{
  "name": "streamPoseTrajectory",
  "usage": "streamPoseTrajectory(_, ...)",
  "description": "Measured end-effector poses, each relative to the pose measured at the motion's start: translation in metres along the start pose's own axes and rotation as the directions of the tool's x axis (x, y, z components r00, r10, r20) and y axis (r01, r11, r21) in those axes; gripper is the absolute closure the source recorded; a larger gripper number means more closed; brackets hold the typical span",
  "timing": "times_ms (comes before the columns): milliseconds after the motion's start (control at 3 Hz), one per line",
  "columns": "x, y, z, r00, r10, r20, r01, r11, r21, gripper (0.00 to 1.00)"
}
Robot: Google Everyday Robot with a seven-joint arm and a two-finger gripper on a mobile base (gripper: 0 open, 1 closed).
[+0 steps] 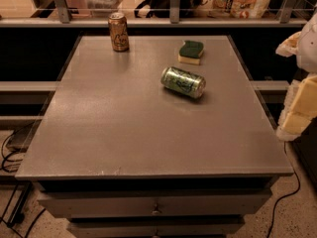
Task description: Pick sponge
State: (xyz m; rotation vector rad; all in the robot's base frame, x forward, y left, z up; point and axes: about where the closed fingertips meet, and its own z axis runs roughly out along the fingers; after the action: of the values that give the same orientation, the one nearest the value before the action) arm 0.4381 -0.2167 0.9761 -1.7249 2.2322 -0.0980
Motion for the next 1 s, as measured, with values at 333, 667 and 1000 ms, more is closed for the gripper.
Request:
streamPoseTrajectory(333,-0.001,-0.001,-0.001,1.000,0.001,0.004,-0.001,1.0000,0.005,0.00)
streamPoseTrajectory(667,-0.009,-0.011,0.003,0.995,0.024,0.092,-0.024,0.9997,0.002,0.00)
streamPoseTrajectory(1000,-0.028,-0.034,0.013,0.971,0.053,0.235,-0.058,0.9982,0.014,0.00)
